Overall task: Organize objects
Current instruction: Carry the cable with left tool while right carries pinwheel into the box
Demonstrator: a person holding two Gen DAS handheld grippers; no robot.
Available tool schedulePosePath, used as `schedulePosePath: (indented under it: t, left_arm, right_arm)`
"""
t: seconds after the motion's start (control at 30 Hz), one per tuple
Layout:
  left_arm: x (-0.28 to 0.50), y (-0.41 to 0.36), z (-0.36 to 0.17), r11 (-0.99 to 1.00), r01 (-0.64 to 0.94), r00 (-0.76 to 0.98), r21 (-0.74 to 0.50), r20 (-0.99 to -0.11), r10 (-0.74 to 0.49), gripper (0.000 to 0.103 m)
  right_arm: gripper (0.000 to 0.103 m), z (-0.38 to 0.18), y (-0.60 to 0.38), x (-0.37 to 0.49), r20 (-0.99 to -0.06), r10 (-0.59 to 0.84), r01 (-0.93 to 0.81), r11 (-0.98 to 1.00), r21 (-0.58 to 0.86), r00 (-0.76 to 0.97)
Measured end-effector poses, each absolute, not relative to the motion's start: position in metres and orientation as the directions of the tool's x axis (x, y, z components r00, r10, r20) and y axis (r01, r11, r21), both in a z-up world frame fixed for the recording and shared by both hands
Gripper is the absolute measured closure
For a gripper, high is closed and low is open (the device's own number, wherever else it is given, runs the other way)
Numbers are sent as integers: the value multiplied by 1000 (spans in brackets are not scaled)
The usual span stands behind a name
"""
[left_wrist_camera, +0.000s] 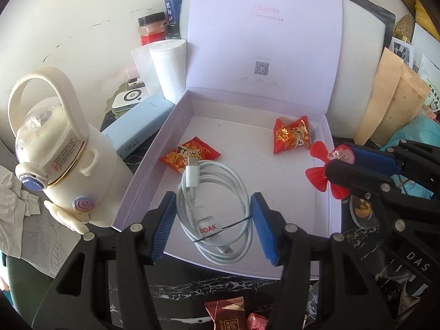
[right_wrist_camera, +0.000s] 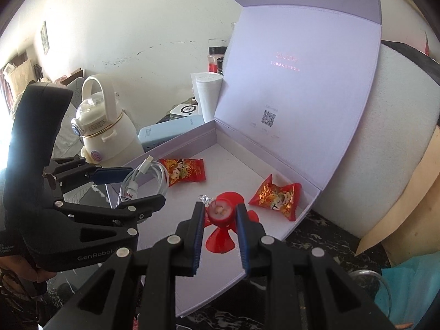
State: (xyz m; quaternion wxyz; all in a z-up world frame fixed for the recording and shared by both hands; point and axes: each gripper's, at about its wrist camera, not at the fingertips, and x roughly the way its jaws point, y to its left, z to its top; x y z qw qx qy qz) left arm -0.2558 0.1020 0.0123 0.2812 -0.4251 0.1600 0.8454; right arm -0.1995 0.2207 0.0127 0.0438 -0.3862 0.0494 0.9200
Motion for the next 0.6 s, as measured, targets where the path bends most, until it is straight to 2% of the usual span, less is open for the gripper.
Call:
schedulePosePath:
  t: [0.6]
  left_arm:
    - [-298,121,-28,-779,-623,-451,68,-845,287,49]
  right_arm:
    - [81,-18,221,-242,-760,119,-179,-984,-4,-639]
